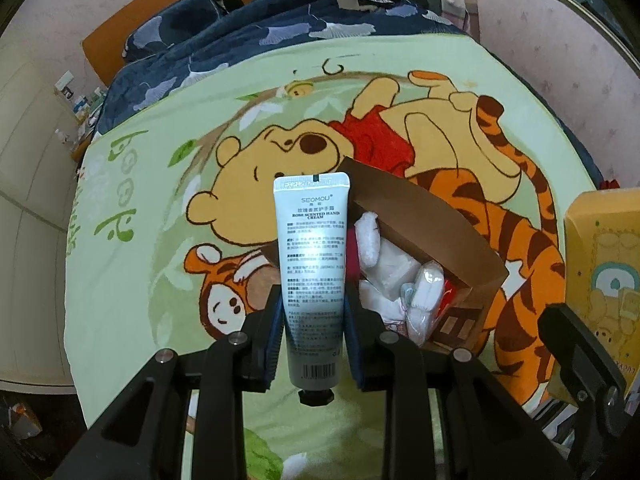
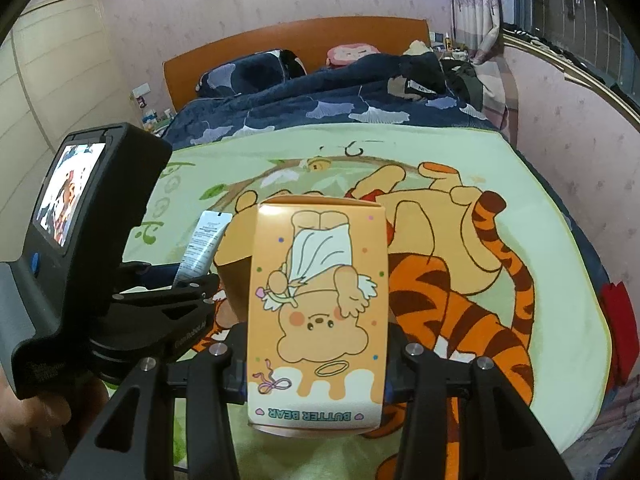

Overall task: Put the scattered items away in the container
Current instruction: 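Lift and carry the tube and orange box over the cardboard box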

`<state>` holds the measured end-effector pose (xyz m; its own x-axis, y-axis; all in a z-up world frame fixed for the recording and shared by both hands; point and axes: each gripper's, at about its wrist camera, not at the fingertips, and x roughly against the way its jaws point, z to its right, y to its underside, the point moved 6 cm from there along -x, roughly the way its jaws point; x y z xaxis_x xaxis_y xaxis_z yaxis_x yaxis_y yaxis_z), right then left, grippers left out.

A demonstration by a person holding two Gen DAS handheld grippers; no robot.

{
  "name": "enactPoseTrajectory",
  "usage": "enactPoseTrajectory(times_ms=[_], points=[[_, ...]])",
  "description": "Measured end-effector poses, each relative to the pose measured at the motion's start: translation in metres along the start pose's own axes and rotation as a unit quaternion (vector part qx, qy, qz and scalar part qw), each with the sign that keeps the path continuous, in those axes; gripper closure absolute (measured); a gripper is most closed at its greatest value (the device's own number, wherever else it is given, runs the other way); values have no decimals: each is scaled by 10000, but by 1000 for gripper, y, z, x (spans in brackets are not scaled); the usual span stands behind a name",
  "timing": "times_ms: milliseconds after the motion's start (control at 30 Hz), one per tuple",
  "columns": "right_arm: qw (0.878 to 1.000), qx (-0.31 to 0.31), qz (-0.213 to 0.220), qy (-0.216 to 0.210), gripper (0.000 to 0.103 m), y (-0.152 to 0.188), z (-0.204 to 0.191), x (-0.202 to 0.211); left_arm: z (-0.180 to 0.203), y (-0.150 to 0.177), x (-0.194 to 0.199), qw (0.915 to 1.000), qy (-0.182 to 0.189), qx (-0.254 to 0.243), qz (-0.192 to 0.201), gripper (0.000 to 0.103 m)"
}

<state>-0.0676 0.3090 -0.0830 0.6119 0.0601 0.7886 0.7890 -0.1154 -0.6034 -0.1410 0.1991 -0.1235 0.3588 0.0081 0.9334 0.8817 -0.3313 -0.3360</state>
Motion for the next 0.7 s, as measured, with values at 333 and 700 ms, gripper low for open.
enactPoseTrajectory(times_ms=[333,700], points=[[9998,-69,-173,113,58,1,6,-20,8,-8,-25,9996,-8,-187,-221,75],[9994,-103,-281,155,58,-2,10,-36,9,-18,-43,9991,-53,-291,-303,75]])
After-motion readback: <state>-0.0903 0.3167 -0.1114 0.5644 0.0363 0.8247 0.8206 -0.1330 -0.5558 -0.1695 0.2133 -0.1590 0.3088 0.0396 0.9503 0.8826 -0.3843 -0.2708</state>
